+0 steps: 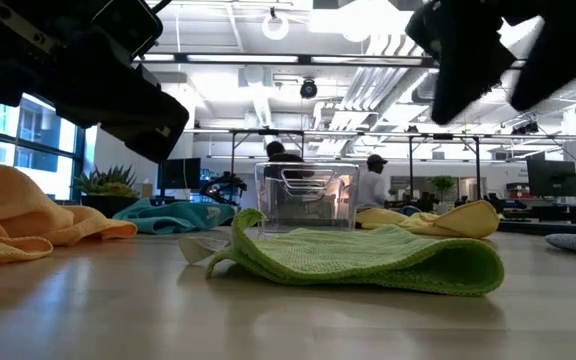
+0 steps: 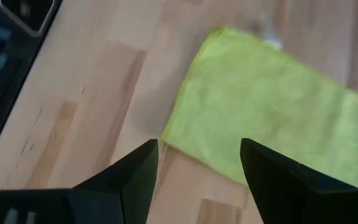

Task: Fold microfiber towels
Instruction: Fold the green microfiber cloth

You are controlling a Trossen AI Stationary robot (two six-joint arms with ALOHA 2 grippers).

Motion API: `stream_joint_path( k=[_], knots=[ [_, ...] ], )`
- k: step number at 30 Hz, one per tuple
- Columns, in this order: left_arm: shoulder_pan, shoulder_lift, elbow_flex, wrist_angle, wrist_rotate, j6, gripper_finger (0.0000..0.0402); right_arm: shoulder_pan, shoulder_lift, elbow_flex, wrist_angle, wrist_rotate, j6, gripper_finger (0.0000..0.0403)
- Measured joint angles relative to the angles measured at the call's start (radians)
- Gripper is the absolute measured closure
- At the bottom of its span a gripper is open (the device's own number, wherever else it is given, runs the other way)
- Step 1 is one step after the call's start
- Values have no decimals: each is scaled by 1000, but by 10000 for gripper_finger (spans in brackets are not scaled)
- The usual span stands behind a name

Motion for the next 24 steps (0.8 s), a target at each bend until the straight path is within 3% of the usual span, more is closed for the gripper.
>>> stream_joint_path(
  k=[11,18,24],
  knots=[
    [-2,0,0,-3,7,2,401,26,136,20,92,18,-33,181],
    [-2,0,0,-3,6,-14,401,53,167,20,121,99,-70,181],
    [-2,0,0,-4,6,-15,401,73,200,20,130,103,-58,181]
  ],
)
